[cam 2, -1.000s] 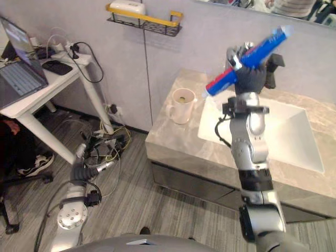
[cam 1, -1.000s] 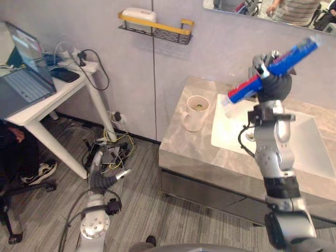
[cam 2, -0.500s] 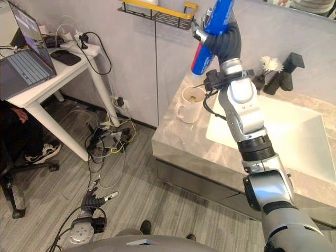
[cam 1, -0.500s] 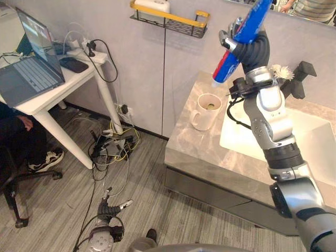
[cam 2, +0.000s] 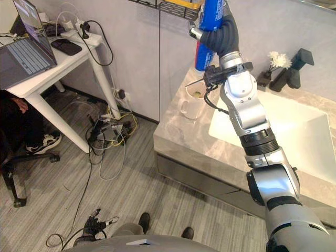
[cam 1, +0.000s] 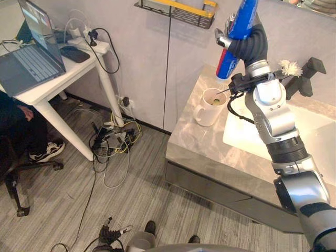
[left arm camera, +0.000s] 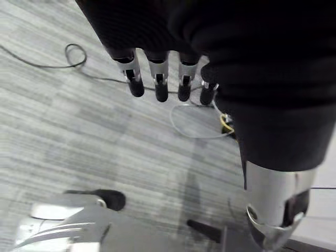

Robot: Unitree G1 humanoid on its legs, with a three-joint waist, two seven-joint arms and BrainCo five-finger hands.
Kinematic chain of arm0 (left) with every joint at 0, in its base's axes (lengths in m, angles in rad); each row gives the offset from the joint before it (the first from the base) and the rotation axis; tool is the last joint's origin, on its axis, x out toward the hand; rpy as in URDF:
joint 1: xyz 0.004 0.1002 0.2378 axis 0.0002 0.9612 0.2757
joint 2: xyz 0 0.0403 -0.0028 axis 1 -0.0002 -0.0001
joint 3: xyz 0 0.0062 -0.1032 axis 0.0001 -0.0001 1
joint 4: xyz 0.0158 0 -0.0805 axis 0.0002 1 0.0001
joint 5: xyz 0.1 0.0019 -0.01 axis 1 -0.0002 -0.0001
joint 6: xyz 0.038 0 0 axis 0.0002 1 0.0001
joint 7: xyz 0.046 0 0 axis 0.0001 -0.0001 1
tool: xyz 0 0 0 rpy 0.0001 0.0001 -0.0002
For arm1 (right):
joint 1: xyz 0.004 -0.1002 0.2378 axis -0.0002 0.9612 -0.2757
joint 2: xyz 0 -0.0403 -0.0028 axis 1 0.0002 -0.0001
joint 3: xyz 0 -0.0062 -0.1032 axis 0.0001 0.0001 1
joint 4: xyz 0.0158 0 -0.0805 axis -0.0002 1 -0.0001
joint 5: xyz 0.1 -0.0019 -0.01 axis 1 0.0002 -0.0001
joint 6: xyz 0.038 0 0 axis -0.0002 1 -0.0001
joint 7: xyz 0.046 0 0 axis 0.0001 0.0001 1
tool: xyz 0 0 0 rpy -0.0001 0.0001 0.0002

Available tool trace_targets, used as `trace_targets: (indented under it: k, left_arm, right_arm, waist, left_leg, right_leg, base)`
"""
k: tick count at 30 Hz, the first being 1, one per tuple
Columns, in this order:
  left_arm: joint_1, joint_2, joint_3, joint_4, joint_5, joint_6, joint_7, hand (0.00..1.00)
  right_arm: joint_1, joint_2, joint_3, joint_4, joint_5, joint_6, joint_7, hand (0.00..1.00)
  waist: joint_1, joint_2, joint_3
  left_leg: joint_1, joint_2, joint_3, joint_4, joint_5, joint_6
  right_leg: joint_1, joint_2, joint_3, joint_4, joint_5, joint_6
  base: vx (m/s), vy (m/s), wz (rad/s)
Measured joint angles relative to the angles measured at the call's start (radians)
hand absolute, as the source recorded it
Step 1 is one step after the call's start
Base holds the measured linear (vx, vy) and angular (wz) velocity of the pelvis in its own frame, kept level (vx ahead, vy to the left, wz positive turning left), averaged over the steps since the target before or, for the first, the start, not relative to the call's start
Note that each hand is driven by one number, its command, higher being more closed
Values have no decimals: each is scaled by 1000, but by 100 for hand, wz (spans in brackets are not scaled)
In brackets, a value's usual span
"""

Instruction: Organize washtable

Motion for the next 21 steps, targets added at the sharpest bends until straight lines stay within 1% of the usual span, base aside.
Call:
trace_targets:
  k: [4, 8, 13, 17, 21]
  left_arm:
    - [0, 3, 15, 42, 0, 13, 0, 0]
    - [-5, 4, 23, 52, 1, 18, -2, 0]
    - [-29, 5, 44, 121, -2, 29, -6, 0]
    - [-29, 6, 44, 126, -1, 28, -10, 0]
    - [-33, 7, 47, 146, -2, 28, -10, 0]
  right_arm:
    - [0, 0, 0, 0, -5, 1, 1, 100]
    - [4, 0, 0, 0, -5, 1, 2, 100]
    - [47, 0, -1, -2, -5, 3, 3, 100]
    - [108, 1, -1, -1, -5, 34, 9, 100]
    - [117, 2, -1, -1, -5, 37, 11, 100]
  waist:
    - [0, 0, 5]
    - [0, 0, 26]
    - [1, 0, 27]
    - [0, 1, 27]
    - [-1, 4, 29]
  left_leg:
    - [-1, 0, 0, -2, 0, 0]
    - [-2, 0, 1, -2, 0, 0]
    - [-17, 0, 1, -1, 0, 0]
    - [-18, 0, 4, -1, 0, 0]
    - [-17, 0, 6, -1, 0, 0]
  right_leg:
    - [-2, 0, 0, 0, 0, 0]
    - [-3, 0, 0, 0, 0, 0]
    - [-17, 0, 0, 3, 0, 0]
    - [-19, 0, 2, 3, 0, 0]
    - [-21, 0, 5, 3, 0, 0]
  base:
    - [0, 0, 0]
    - [0, 0, 0]
    - [0, 0, 0]
    - [0, 0, 0]
    - [0, 0, 0]
